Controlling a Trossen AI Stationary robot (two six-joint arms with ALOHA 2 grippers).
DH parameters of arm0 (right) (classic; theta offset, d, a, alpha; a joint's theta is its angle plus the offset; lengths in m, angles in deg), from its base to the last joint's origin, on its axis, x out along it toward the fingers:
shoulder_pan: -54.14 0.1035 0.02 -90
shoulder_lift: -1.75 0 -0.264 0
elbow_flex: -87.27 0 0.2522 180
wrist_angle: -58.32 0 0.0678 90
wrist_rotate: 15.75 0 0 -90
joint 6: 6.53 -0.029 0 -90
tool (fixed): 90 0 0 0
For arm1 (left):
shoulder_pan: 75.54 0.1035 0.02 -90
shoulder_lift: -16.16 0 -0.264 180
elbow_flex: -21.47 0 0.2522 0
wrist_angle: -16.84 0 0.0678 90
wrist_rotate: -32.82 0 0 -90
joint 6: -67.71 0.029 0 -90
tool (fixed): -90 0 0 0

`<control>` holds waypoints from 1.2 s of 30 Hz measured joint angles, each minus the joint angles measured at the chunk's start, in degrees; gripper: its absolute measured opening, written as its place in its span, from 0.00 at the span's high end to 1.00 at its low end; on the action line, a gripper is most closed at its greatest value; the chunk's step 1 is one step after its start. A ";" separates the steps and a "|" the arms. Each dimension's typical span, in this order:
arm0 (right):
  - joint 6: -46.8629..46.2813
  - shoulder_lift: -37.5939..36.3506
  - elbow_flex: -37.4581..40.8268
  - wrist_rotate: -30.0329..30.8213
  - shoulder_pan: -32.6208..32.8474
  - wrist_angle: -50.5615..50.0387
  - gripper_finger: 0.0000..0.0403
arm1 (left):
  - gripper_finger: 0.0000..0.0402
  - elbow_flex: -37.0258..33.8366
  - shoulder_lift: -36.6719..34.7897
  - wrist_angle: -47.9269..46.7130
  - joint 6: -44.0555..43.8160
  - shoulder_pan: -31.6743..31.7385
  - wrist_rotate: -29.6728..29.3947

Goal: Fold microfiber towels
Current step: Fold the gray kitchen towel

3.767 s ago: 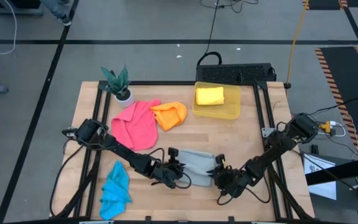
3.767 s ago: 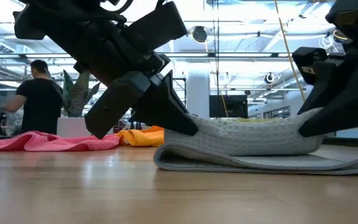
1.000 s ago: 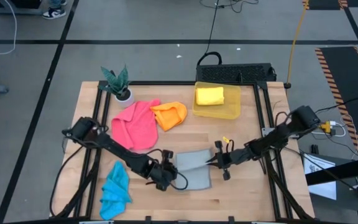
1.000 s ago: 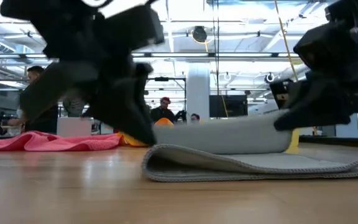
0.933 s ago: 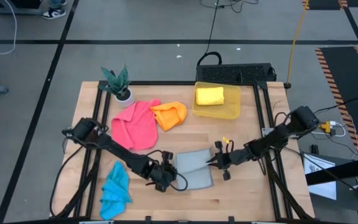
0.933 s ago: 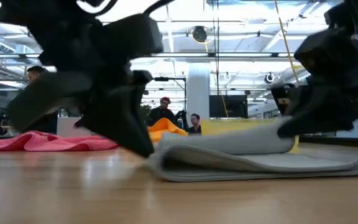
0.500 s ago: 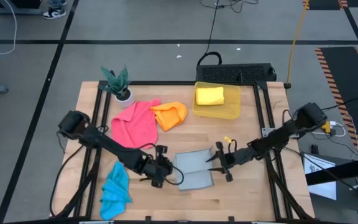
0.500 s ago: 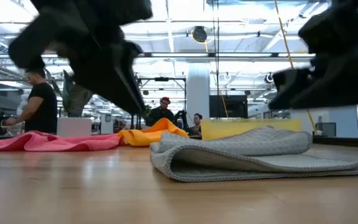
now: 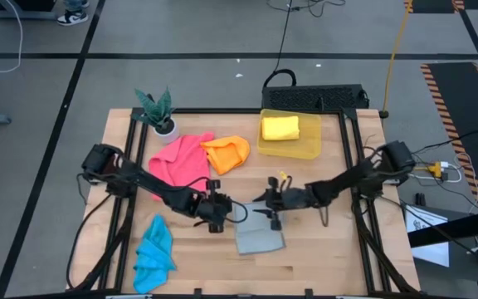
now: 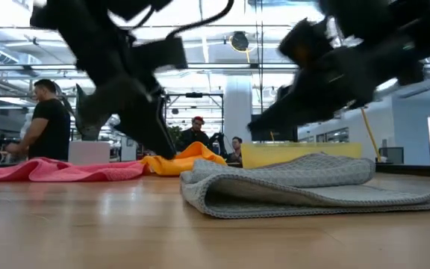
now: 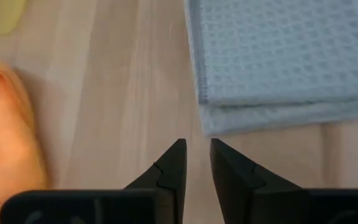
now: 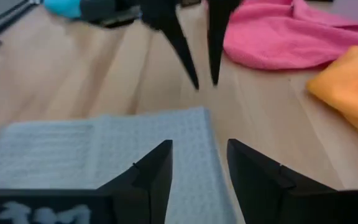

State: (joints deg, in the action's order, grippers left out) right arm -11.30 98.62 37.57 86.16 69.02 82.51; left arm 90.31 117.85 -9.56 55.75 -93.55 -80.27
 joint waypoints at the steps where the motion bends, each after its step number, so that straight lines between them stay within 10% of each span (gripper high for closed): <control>1: 0.67 1.22 -0.81 -1.35 -1.12 0.39 0.65 | 0.81 -1.80 0.00 2.85 -0.05 0.46 0.02; 17: 13.49 14.91 -12.29 -27.07 -12.66 2.87 0.62 | 0.81 -17.94 0.02 33.15 4.78 7.98 5.55; 36: 17.44 15.90 -13.35 -16.44 -7.57 -2.61 0.98 | 0.81 -17.98 0.02 35.38 2.60 -2.74 1.27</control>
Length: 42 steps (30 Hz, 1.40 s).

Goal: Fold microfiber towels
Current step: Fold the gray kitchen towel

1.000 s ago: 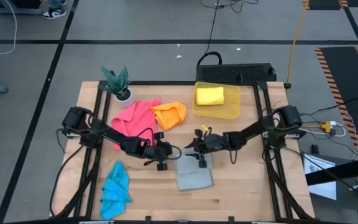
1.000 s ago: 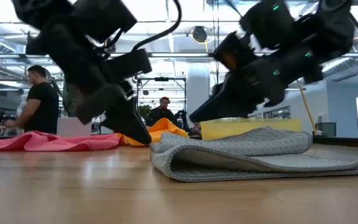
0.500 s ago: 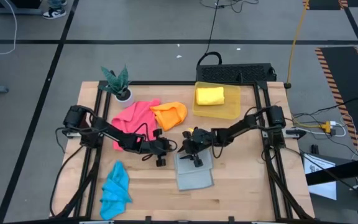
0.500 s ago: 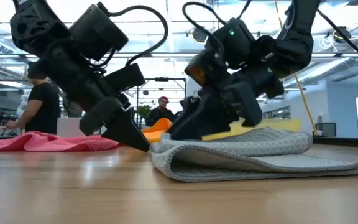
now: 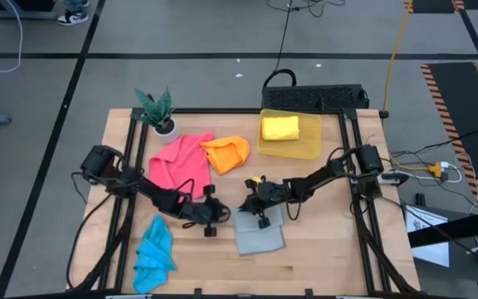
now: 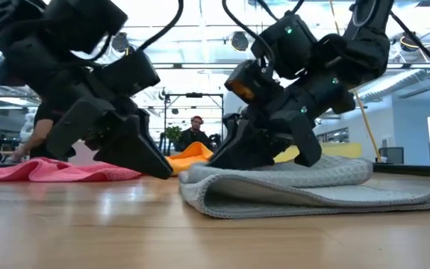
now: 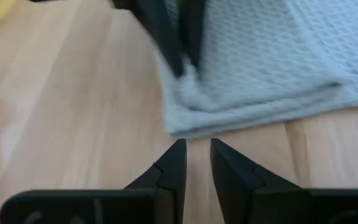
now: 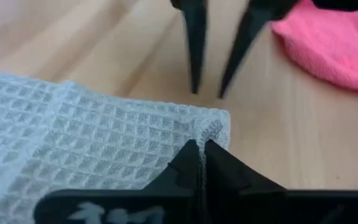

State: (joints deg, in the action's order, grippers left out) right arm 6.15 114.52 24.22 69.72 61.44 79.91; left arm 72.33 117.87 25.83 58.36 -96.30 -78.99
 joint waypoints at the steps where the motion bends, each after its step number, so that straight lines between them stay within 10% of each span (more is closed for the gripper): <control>1: 0.12 0.00 0.01 0.06 0.43 0.48 0.98 | 0.81 0.00 0.00 0.11 -0.68 -0.45 -1.47; 19: -1.14 -0.02 0.01 0.25 2.17 1.32 0.96 | 0.81 0.00 0.00 1.53 -2.13 -2.96 -6.72; 31: -1.38 -1.16 0.03 0.14 2.19 1.15 0.75 | 0.81 0.07 4.22 5.86 -2.89 -4.49 -5.52; 42: 0.11 -1.09 0.03 2.45 2.56 -0.13 0.95 | 0.81 0.11 8.72 13.45 -0.80 -3.60 -5.16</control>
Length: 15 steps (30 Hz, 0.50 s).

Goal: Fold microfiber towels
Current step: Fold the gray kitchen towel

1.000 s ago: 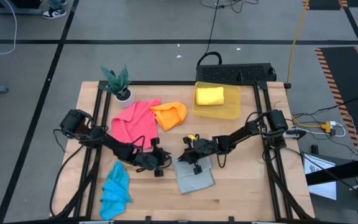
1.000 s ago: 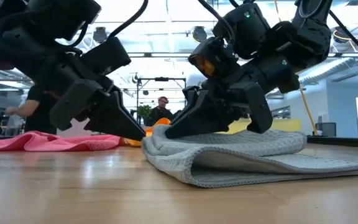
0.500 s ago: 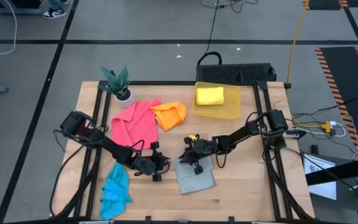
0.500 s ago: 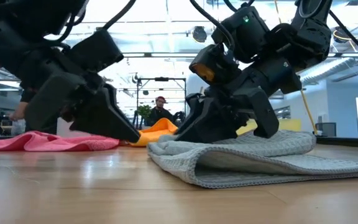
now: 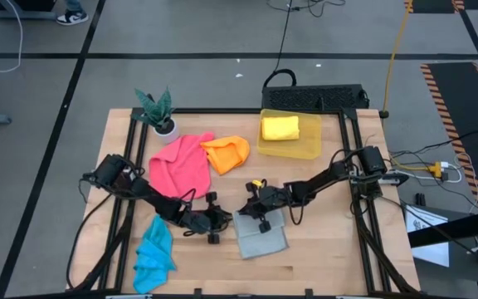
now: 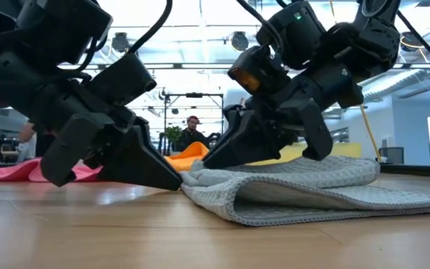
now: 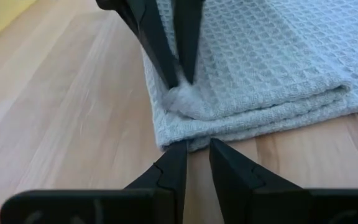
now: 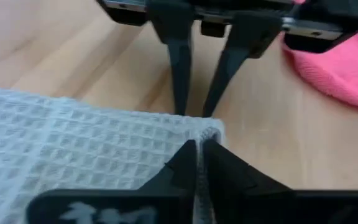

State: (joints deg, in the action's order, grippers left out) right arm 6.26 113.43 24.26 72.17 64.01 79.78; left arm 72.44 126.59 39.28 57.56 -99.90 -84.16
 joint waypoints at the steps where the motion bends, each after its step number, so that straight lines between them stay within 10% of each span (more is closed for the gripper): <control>1: 0.24 0.00 0.00 1.22 0.06 0.02 0.97 | 0.81 0.00 0.02 0.11 0.14 0.00 0.02; 15: 3.53 0.00 0.00 1.76 2.98 6.55 0.99 | 0.81 -0.02 0.05 0.12 -0.08 0.02 0.02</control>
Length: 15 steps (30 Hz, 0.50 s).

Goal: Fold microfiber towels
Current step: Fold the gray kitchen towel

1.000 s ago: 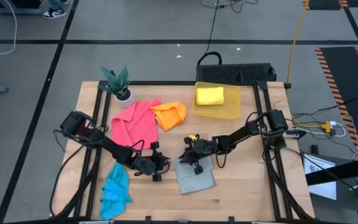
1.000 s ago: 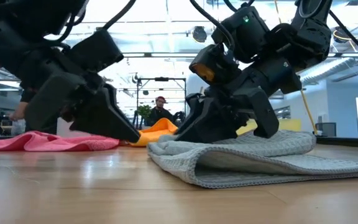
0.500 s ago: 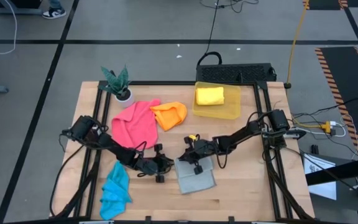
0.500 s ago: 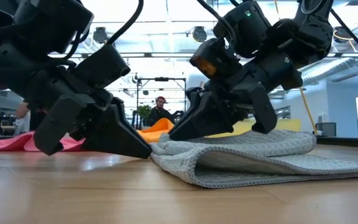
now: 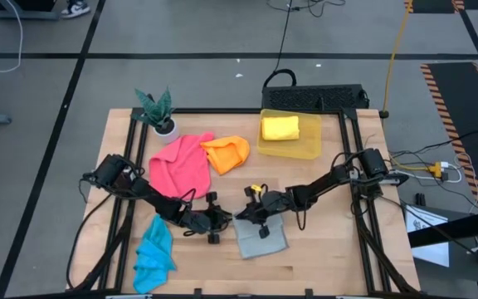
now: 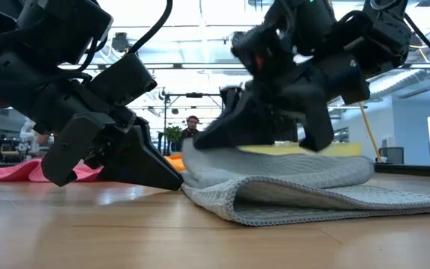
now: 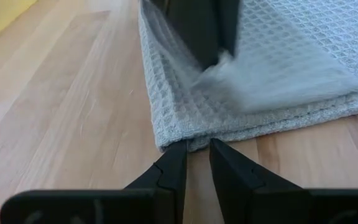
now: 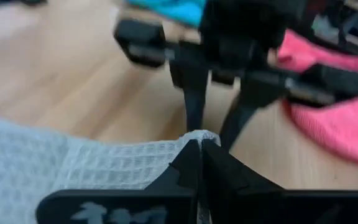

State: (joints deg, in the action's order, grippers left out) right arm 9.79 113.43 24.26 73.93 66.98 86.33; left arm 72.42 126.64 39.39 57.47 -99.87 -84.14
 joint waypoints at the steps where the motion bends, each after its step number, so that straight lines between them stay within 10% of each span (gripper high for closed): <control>1: -0.03 0.00 0.00 0.01 0.10 0.46 0.99 | 0.81 0.00 0.00 0.02 0.00 0.00 0.00; 15: -3.64 0.03 0.00 0.61 -1.38 -0.93 0.99 | 0.81 -0.02 0.04 0.31 -0.15 0.04 -0.02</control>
State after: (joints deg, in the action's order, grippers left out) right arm 6.15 113.46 24.26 74.54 65.60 85.41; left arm 72.39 126.68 39.70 57.32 -99.83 -84.16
